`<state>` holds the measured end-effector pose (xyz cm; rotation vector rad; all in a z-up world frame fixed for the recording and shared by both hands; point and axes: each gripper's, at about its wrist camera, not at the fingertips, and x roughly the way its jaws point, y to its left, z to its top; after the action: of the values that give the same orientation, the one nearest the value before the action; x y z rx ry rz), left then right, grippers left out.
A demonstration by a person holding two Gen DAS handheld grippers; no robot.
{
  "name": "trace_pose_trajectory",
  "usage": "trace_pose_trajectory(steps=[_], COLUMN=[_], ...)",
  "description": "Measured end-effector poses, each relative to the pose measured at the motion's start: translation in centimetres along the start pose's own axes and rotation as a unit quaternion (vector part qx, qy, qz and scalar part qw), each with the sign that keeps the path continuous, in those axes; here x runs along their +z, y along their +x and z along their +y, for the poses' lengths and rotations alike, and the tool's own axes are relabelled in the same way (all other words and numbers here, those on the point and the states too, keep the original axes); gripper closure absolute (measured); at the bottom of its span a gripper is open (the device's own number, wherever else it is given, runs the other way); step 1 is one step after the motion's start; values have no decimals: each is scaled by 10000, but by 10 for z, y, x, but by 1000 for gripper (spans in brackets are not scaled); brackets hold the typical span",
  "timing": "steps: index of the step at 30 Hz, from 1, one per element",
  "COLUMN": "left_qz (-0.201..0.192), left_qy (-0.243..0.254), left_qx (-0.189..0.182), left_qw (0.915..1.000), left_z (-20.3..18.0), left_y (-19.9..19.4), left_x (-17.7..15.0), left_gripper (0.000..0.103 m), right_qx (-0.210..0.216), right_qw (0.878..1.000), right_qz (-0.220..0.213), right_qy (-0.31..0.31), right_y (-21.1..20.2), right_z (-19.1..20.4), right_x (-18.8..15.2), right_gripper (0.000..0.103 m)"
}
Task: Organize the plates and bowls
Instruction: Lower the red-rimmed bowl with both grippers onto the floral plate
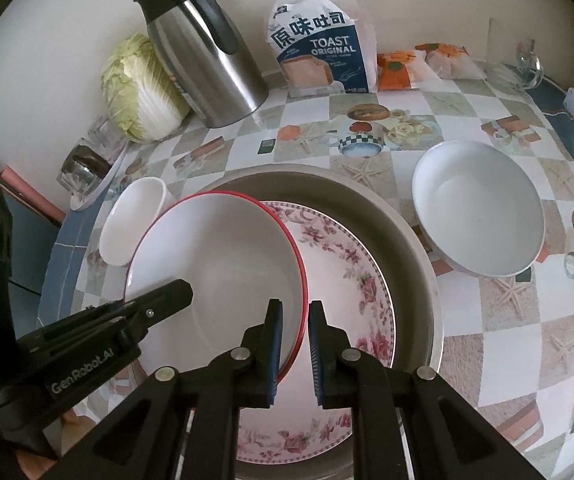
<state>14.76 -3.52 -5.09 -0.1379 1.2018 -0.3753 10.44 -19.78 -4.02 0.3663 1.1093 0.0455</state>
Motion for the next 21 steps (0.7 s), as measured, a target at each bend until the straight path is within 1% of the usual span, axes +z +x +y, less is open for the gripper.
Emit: trace_pose_trajectory(steps=[16, 21], left_qz=[-30, -29], left_qy=[-109, -220], left_qx=[-54, -124], left_qw=[9999, 9997], left_z=[1, 4], left_y=[3, 4], left_x=[1, 1], left_gripper=[89, 89], right_qx=[79, 78], right_qw=[9998, 9997], right_qz=[-50, -81], right_qy=[169, 207], right_y=[3, 4], right_z=[-6, -6], right_x=[2, 3], right_gripper=[86, 86])
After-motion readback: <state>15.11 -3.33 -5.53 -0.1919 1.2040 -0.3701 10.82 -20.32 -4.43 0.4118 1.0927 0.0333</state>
